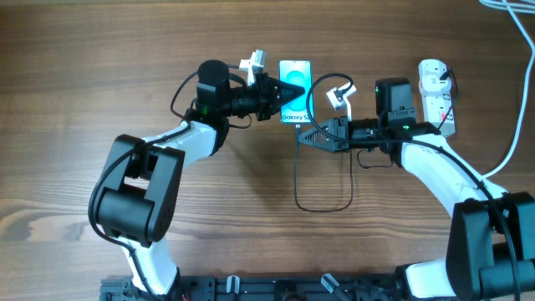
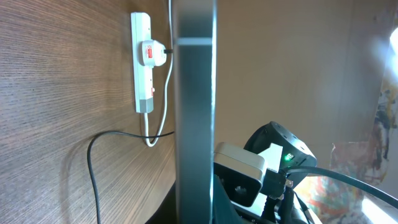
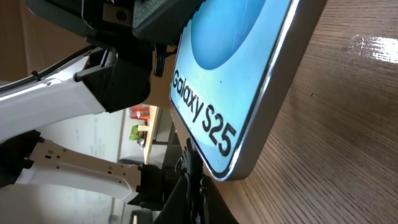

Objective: Plug charger to phone and switch on socket

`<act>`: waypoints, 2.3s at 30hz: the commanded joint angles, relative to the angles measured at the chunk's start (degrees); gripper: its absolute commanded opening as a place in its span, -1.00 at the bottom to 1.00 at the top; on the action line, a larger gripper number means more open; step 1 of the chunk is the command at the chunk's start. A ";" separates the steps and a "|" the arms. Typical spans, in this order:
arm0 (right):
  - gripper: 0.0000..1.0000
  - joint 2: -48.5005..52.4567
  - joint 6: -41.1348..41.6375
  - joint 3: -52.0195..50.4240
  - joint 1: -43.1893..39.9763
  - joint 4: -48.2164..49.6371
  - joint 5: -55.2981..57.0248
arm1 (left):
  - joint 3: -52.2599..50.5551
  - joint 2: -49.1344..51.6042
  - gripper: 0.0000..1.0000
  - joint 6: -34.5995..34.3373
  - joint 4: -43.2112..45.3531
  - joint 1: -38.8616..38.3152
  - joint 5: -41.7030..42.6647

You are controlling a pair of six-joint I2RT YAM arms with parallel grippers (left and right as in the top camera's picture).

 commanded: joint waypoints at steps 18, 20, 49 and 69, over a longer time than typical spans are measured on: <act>-0.92 1.03 1.20 -0.57 -0.28 -0.02 -0.13 | 1.33 0.22 -0.92 1.75 0.63 -1.18 0.98; -0.91 1.03 1.20 -0.57 -0.28 -0.02 -0.13 | 1.33 0.22 -0.92 1.75 0.61 -1.18 1.01; -0.91 1.03 0.87 -0.57 -0.28 0.61 -0.11 | 1.33 0.22 -0.92 3.26 0.59 -0.04 1.14; -0.91 1.03 2.67 -0.57 -0.28 0.48 0.09 | 1.33 0.22 -0.92 3.21 0.63 -0.04 1.16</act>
